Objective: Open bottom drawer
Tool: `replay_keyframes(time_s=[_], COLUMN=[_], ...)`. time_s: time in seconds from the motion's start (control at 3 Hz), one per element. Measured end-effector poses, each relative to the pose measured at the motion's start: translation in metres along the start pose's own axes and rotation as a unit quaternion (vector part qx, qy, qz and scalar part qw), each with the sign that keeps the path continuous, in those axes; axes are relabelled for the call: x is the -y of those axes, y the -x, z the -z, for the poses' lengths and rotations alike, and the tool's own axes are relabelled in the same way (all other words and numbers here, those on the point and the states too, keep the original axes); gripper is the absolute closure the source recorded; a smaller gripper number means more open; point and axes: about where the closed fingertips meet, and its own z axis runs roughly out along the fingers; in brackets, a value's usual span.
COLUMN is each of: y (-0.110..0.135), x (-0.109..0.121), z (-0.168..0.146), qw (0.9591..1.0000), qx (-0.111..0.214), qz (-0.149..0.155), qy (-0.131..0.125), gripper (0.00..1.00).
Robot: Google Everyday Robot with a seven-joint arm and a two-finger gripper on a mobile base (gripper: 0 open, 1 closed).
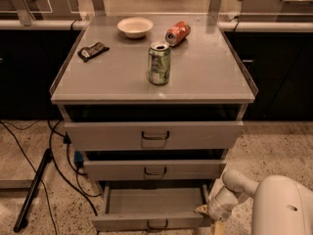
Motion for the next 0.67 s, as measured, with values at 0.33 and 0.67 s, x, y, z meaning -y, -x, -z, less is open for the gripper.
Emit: replay_keyframes(time_s=[0.33, 0.67], y=[-0.0016, -0.0014], x=[-0.0091, -0.0107], z=[0.0064, 0.0059], qw=[0.9995, 0.9994], qx=[0.004, 0.004], qz=[-0.003, -0.003], qy=[0.032, 0.035], gripper=[0.00, 0.00])
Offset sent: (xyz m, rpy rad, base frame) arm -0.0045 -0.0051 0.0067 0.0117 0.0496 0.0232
